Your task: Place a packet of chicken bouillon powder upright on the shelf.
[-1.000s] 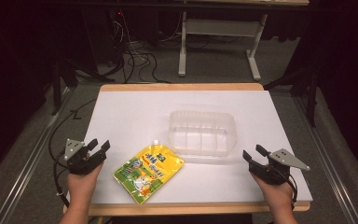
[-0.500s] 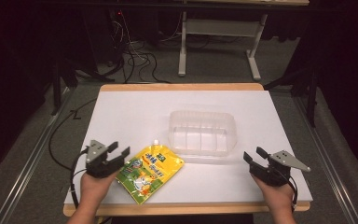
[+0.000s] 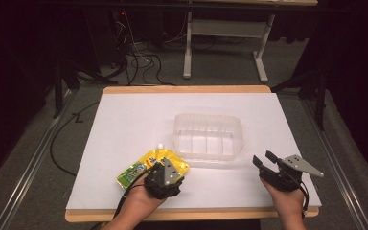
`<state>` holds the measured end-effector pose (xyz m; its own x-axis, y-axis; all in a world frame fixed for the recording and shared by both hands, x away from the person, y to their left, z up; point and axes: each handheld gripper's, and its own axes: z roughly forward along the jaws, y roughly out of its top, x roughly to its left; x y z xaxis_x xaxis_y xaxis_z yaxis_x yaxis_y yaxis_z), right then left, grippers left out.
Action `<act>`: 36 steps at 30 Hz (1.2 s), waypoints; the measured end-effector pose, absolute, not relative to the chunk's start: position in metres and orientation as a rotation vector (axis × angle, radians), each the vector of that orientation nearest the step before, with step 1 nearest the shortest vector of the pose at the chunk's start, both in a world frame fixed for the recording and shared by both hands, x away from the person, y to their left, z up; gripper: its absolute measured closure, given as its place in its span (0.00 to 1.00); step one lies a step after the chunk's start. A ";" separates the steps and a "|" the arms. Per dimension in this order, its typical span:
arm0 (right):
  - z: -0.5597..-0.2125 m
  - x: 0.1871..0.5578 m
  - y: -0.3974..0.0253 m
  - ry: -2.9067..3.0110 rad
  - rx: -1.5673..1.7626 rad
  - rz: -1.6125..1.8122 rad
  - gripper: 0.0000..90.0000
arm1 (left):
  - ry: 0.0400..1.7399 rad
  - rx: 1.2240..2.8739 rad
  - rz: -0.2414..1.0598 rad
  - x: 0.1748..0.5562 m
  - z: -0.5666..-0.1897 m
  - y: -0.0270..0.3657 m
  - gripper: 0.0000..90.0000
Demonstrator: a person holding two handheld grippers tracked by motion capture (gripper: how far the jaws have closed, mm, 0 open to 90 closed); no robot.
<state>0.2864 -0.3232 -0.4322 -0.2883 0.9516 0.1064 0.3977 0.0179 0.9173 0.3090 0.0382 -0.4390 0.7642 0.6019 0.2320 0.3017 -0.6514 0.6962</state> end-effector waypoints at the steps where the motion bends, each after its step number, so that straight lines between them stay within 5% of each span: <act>1: -0.432 0.286 -0.323 1.730 1.382 1.253 0.48 | 0.672 2.302 0.597 0.309 -0.439 0.038 0.46; 10: -0.432 0.285 -0.328 1.705 1.416 1.291 0.49 | 0.648 2.448 0.767 0.320 -0.467 0.008 0.48; 21: -0.433 0.285 -0.329 1.695 1.438 1.312 0.50 | 0.667 2.430 0.827 0.319 -0.470 0.011 0.85; 23: -0.433 0.285 -0.330 1.697 1.436 1.315 0.50 | 0.678 2.413 0.838 0.319 -0.468 0.014 0.99; 36: -0.433 0.285 -0.328 1.703 1.432 1.313 0.50 | 0.795 2.072 0.594 0.313 -0.405 0.098 1.00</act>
